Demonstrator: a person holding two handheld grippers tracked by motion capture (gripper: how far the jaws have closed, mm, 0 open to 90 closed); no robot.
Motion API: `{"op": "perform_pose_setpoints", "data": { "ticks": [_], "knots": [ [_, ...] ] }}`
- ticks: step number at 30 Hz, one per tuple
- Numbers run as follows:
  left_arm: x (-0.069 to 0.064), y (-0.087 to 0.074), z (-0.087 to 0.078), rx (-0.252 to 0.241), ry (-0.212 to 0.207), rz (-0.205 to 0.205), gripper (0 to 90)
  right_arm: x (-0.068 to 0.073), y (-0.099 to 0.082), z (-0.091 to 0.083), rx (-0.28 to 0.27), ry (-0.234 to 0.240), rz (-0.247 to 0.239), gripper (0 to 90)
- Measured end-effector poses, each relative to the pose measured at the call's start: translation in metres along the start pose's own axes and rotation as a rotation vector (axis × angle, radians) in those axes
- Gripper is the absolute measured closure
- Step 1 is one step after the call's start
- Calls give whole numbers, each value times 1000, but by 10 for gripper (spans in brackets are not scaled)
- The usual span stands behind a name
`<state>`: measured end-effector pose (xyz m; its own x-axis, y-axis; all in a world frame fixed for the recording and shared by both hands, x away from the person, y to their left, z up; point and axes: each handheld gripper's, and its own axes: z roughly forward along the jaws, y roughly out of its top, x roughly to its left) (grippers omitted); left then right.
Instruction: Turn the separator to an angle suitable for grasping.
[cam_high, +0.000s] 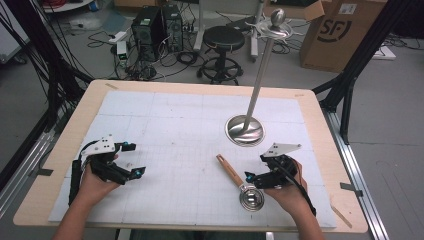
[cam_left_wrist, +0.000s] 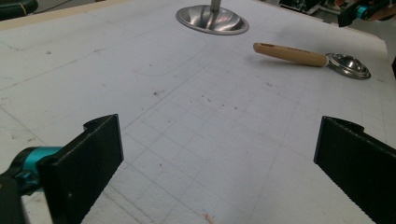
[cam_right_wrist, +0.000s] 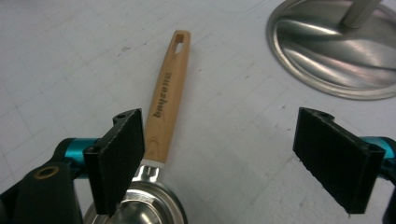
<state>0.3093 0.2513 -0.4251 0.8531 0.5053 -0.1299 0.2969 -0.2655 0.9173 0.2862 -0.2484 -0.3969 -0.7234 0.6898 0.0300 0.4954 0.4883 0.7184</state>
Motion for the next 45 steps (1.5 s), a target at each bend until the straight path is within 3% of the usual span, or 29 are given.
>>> {"op": "perform_pose_setpoints", "data": {
  "ticks": [9,15,22,27,31,45],
  "knots": [
    [2,-1,-1,0,1,-12,19,14,3,17,96,60,-44,294],
    [3,-1,-2,-13,3,-19,19,18,2,26,158,106,-36,396],
    [3,-1,-2,-11,1,-20,19,25,3,34,202,94,-64,443],
    [4,-1,-3,-15,0,-29,19,30,3,40,227,128,-83,531],
    [3,-2,-2,-8,-1,-28,19,35,3,45,263,93,-113,543],
    [3,-2,-2,-6,-3,-27,19,35,4,42,282,99,-168,661]
  ]
}}
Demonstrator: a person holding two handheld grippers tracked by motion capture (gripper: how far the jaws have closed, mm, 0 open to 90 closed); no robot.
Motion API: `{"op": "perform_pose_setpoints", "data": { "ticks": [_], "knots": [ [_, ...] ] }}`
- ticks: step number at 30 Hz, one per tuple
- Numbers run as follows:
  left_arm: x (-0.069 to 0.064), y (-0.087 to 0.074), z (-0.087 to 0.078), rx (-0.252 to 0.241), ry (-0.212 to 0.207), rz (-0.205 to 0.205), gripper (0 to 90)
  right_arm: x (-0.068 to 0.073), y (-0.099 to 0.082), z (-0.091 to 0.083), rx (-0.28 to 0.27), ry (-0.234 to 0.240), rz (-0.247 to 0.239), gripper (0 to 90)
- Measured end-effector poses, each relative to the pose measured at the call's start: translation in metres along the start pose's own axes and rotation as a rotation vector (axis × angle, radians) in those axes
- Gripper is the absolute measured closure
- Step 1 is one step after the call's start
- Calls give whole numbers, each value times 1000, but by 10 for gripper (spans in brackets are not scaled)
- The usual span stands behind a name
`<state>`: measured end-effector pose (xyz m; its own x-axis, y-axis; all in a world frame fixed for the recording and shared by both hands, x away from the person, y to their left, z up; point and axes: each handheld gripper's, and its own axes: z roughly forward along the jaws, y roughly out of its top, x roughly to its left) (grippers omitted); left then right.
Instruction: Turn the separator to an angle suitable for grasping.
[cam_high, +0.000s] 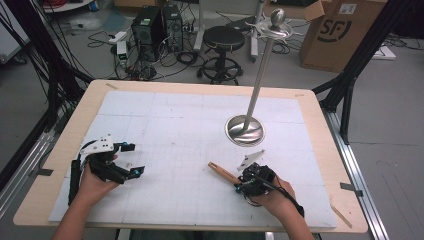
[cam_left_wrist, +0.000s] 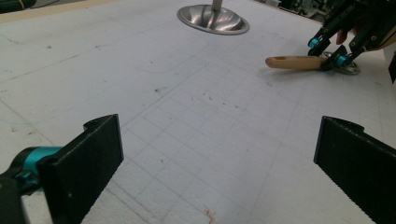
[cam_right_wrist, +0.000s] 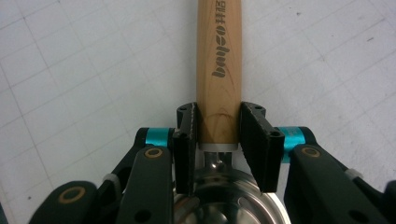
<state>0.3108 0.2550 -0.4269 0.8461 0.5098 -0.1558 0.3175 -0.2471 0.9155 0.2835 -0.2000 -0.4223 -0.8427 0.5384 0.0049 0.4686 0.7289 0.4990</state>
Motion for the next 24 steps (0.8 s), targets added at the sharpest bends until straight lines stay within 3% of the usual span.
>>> {"op": "perform_pose_setpoints", "data": {
  "ticks": [4,5,11,15,18,24],
  "knots": [
    [0,0,0,4,0,1,19,-1,0,-1,7,-4,-9,649],
    [0,0,0,3,-2,0,19,-2,-1,-1,10,-5,6,618],
    [0,-1,1,14,-1,1,19,-4,-2,-1,18,10,29,610],
    [-1,-1,1,17,-1,5,19,-3,2,-1,46,0,73,609],
    [-1,-2,2,28,-1,4,19,-1,6,0,80,-15,57,609],
    [-2,-3,3,34,1,9,19,-4,7,1,88,3,50,617]
  ]
}}
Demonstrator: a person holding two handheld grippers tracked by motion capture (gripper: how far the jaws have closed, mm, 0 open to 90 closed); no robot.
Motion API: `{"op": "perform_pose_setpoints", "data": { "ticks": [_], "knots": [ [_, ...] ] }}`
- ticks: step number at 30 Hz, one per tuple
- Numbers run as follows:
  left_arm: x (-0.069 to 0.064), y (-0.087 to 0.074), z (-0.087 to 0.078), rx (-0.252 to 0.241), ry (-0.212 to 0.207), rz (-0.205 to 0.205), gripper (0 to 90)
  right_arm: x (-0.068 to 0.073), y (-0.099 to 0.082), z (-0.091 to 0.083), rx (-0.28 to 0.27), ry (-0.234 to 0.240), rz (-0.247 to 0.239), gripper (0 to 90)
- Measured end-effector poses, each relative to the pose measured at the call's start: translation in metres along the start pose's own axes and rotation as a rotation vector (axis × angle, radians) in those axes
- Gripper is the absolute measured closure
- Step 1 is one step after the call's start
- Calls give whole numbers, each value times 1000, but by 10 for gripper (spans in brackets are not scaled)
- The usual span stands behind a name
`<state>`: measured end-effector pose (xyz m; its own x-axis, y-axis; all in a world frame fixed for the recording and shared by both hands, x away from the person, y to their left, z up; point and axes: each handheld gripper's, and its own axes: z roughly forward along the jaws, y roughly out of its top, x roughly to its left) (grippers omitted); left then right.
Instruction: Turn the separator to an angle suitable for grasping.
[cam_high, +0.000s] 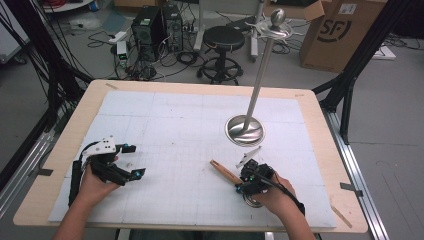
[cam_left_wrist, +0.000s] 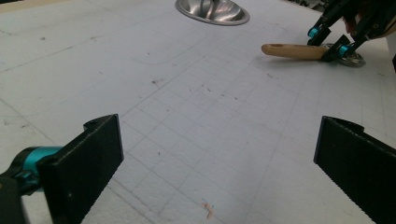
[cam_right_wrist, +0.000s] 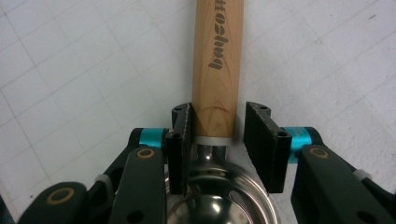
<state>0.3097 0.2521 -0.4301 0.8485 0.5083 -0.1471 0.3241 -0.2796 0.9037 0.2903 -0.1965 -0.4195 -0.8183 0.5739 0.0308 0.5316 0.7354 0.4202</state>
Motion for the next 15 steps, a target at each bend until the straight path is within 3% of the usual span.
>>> {"op": "perform_pose_setpoints", "data": {
  "ticks": [4,9,15],
  "knots": [
    [0,0,1,3,-3,-5,19,-1,3,0,19,8,16,622],
    [-2,0,3,-6,-13,-9,19,2,12,1,87,-13,-23,655],
    [-1,0,0,-7,-10,-9,20,2,11,1,73,1,-50,688]
  ]
}}
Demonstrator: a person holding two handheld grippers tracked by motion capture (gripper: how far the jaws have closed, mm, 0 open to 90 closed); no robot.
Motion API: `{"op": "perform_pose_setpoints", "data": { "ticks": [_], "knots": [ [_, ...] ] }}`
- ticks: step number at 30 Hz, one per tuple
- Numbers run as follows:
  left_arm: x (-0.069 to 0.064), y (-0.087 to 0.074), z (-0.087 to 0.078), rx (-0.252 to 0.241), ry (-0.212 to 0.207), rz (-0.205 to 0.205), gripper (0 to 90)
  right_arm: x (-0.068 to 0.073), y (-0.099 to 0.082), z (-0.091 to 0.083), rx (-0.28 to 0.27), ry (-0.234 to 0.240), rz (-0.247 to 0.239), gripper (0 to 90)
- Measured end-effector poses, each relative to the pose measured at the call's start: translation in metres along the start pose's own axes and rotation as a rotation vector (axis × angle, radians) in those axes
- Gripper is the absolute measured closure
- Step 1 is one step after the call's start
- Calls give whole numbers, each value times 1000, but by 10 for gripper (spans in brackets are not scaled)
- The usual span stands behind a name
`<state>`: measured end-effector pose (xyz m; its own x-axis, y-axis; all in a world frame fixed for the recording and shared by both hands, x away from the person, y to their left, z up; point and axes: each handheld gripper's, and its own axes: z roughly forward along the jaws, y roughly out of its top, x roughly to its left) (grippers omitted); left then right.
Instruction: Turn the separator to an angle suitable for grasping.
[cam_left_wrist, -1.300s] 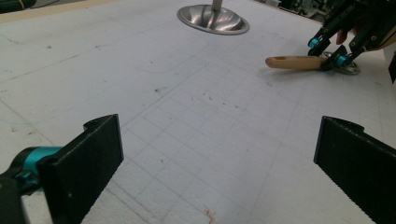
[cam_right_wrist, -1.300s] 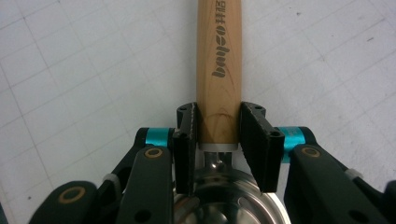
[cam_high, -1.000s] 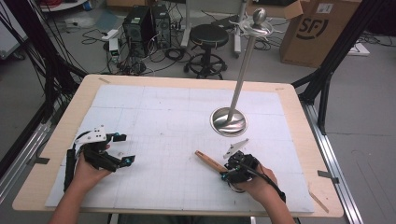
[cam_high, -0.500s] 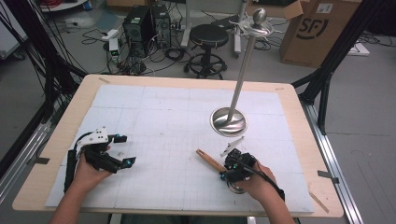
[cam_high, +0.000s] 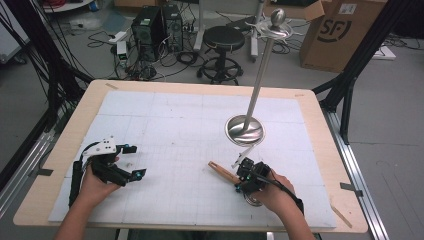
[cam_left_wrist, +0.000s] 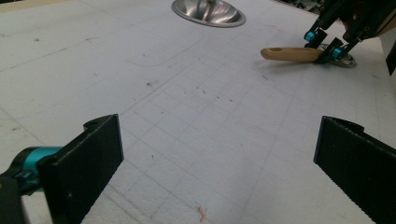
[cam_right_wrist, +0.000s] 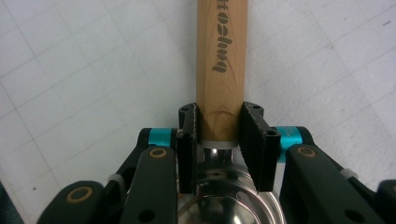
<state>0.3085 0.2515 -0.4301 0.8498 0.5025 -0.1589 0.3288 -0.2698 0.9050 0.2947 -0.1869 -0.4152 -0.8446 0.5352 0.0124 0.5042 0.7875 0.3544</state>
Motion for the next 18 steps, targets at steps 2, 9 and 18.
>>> {"op": "perform_pose_setpoints", "data": {
  "ticks": [2,9,18],
  "knots": [
    [1,-1,0,2,1,-2,20,-4,-3,-1,-30,23,11,689],
    [1,-1,0,0,0,-3,20,-9,-8,-6,-118,21,25,690],
    [-1,1,-2,-28,-12,-9,19,-7,-10,-34,-327,10,-20,690]
  ]
}}
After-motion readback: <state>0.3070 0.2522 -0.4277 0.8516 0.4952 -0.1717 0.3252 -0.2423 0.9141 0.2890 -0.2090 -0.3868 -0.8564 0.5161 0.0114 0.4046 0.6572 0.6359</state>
